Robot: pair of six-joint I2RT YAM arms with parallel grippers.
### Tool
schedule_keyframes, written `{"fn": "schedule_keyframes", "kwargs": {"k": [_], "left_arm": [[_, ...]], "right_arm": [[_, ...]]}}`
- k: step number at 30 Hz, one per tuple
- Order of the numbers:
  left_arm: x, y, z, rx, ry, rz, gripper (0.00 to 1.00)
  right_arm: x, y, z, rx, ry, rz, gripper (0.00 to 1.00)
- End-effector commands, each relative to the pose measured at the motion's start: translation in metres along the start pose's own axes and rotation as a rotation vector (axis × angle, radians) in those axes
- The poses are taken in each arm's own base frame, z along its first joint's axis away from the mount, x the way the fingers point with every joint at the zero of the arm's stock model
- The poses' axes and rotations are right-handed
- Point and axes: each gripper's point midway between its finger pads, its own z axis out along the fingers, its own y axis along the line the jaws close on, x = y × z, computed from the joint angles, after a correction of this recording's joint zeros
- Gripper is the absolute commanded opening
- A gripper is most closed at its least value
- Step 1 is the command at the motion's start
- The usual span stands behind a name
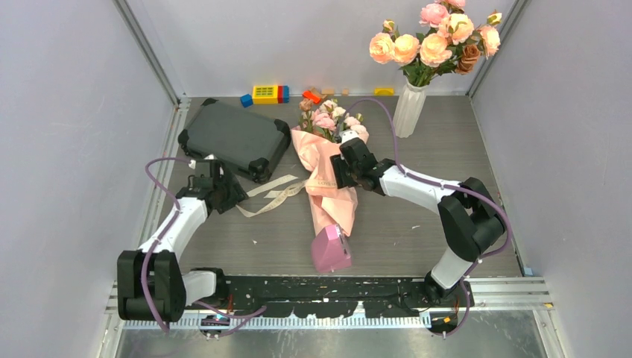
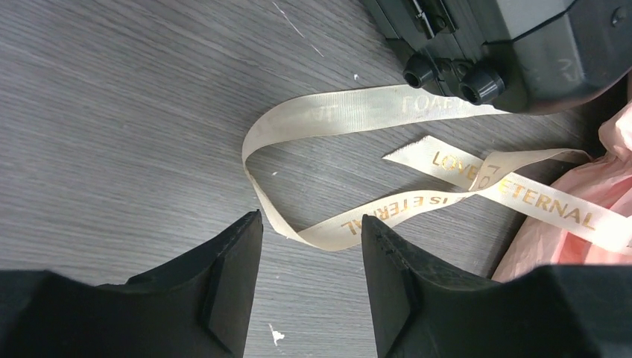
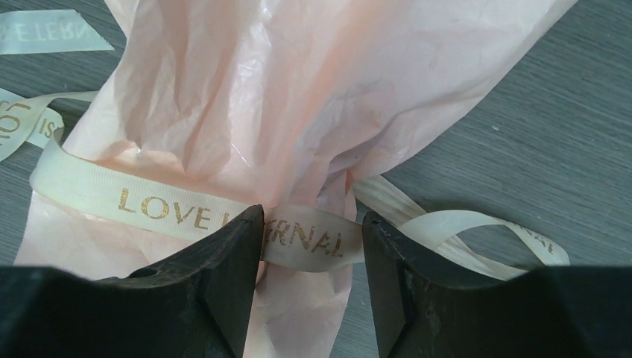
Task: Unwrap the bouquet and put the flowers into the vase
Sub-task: Untie the ribbon from the wrapping paper.
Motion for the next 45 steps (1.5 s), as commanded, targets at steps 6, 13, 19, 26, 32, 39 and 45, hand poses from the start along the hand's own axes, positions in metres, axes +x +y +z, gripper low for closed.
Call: {"fn": "schedule_keyframes", "kwargs": {"k": [6,13,19,26,32,39,45], "left_arm": [[-0.009,-0.019,0.013,0.078,0.008,-0.019,0.54],[-0.005,-0.018,0.018,0.078,0.023,-0.017,0.54],[-0.004,-0.018,0.02,0.078,0.032,-0.014,0.54],[0.0,-0.013,0.024,0.061,0.042,-0.012,0.54],[0.001,-0.011,0.023,0.057,0.038,-0.011,0.54],[-0.001,-0.011,0.019,0.053,0.028,0.007,0.54],[-0.005,-0.008,0.013,0.045,0.008,0.034,0.54]], "right_arm": [[-0.029,-0.013,-0.024,0.083,-0.116,0.086,0.54],[-0.039,-0.02,-0.029,0.125,-0.154,0.14,0.53],[-0.037,-0.02,-0.029,0.13,-0.15,0.159,0.36],[-0.044,-0.037,-0.052,0.205,-0.19,0.196,0.28],[-0.046,-0.059,-0.077,0.289,-0.25,0.243,0.27],[-0.012,-0.121,-0.083,0.5,-0.23,0.396,0.15],[0.046,-0.182,-0.075,0.596,-0.166,0.691,0.14]]}}
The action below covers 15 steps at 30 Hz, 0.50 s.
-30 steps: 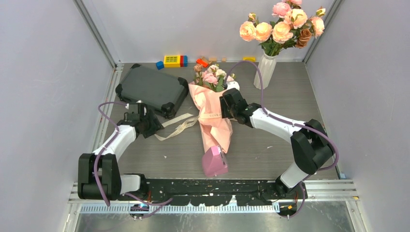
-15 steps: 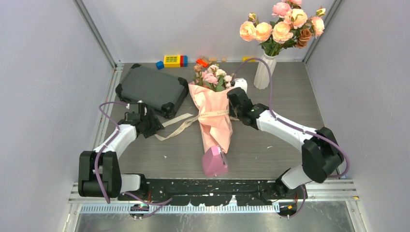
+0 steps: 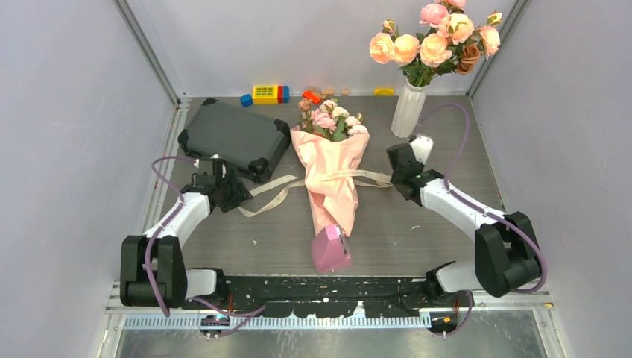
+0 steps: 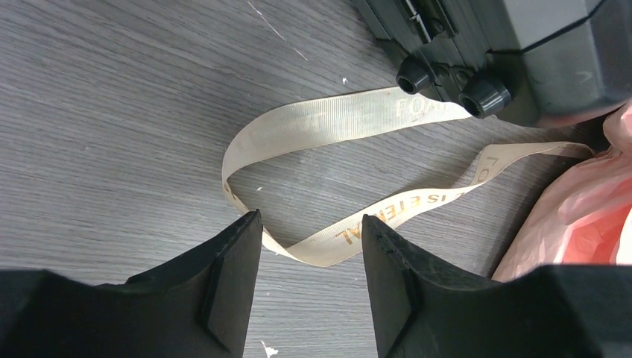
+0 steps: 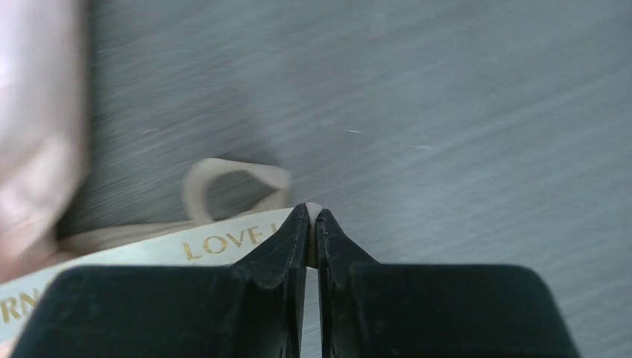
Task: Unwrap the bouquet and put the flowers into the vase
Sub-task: Untie the ribbon from the wrapping paper.
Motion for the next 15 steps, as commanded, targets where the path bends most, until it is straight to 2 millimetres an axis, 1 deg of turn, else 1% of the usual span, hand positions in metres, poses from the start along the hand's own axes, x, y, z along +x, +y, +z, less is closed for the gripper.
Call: {"fn": "schedule_keyframes", "kwargs": {"k": [1,2,4,8,12,13,15], "left_arm": [[-0.013,-0.002,-0.01,0.007,-0.061,0.033,0.54],[-0.013,-0.001,-0.011,0.005,-0.062,0.038,0.54],[-0.014,-0.001,-0.012,0.006,-0.067,0.041,0.54],[-0.013,-0.001,-0.013,0.007,-0.063,0.049,0.54],[-0.014,-0.002,-0.016,0.008,-0.069,0.058,0.55],[-0.015,-0.002,-0.018,0.007,-0.072,0.06,0.55],[-0.017,-0.003,-0.021,0.009,-0.079,0.066,0.56]], "right_arm": [[0.011,-0.05,0.017,0.108,0.031,0.27,0.14],[0.014,-0.055,0.019,0.115,0.036,0.291,0.14],[0.027,-0.067,0.025,0.14,0.058,0.341,0.15],[0.038,-0.086,0.03,0.206,0.066,0.383,0.18],[0.039,-0.106,0.028,0.271,0.038,0.416,0.23],[0.036,-0.111,0.027,0.281,0.025,0.431,0.25],[0.032,-0.119,0.024,0.295,0.009,0.449,0.33]]}}
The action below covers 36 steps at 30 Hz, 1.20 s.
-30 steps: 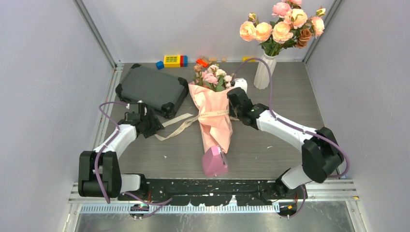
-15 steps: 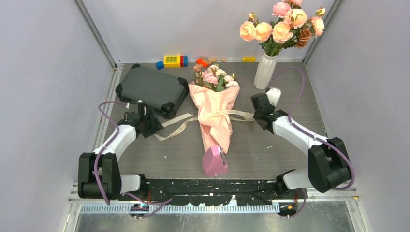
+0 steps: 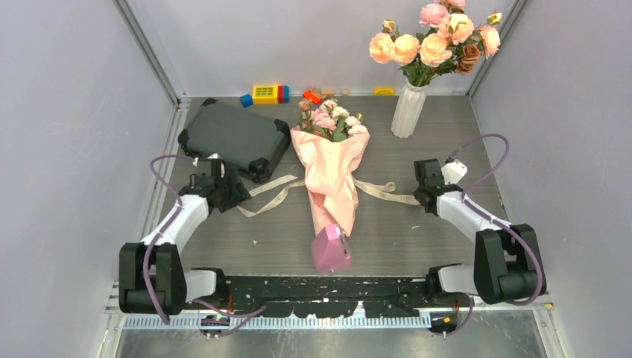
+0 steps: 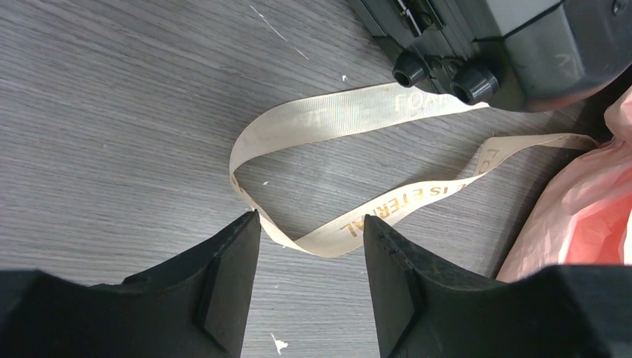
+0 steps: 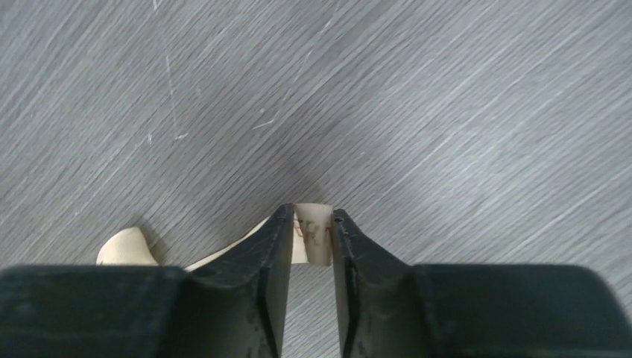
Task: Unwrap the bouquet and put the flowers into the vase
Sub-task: Untie the ribbon from the wrapping paper, then unfold the wrapping paper at the center of the board.
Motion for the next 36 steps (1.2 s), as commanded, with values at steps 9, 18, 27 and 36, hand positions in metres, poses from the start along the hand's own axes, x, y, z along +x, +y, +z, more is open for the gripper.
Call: {"fn": "schedule_keyframes", "kwargs": {"k": [9,18,27,36], "left_arm": [[-0.018,-0.007,-0.021,0.02,-0.067,0.042,0.65],[-0.027,-0.026,-0.043,0.087,-0.047,0.14,0.69],[-0.052,-0.074,-0.075,0.244,0.031,0.267,0.7],[-0.076,-0.065,-0.069,0.172,-0.053,0.37,0.71]], "right_arm": [[-0.053,0.009,-0.021,-0.09,-0.123,0.014,0.66],[-0.063,0.065,-0.069,-0.429,-0.045,-0.173,0.7],[-0.043,0.145,-0.156,-0.88,0.138,-0.324,0.68],[0.024,0.208,-0.223,-0.973,0.192,-0.651,0.67]]}}
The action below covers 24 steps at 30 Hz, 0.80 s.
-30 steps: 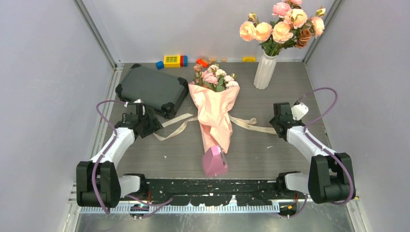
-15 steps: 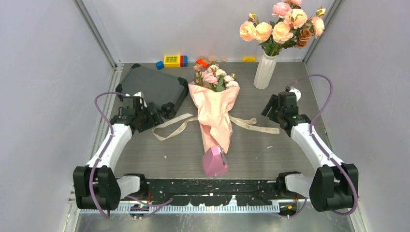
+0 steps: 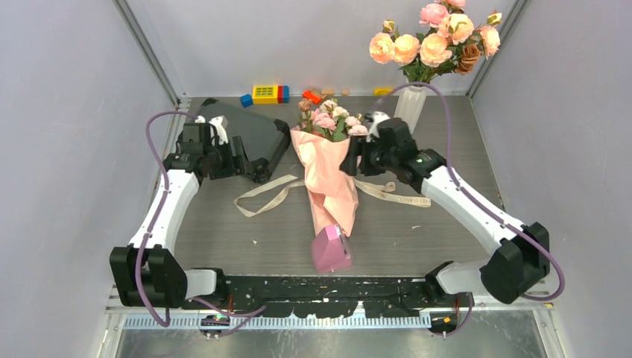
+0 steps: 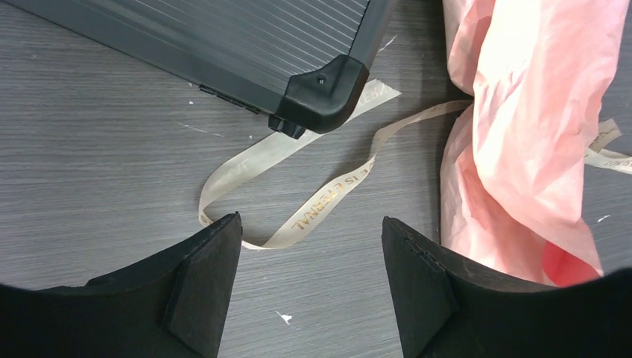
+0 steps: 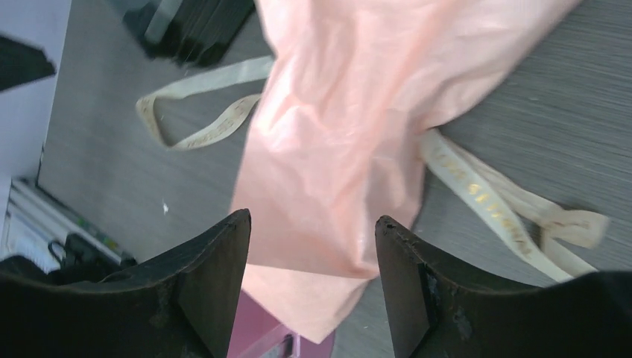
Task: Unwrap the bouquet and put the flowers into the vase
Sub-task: Unfold the wrapping paper at the center of the board.
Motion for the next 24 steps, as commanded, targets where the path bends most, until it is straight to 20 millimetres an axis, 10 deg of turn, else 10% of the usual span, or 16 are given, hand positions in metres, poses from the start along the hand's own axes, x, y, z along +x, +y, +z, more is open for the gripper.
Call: {"fn": "schedule_keyframes", "kwargs": {"k": [1,9,24], "left_arm": [[0.0,0.006,0.001,-0.012,-0.008,0.059,0.71],[0.004,0.001,-0.005,0.011,-0.02,0.063,0.72],[0.007,0.002,-0.004,0.008,-0.008,0.052,0.72]], "right_arm": [[0.016,0.041,0.011,-0.021,0.108,-0.163,0.66],[0.055,0.085,0.034,0.041,0.308,-0.454,0.64],[0.071,0.092,0.065,0.307,0.315,-0.841,0.59]]}}
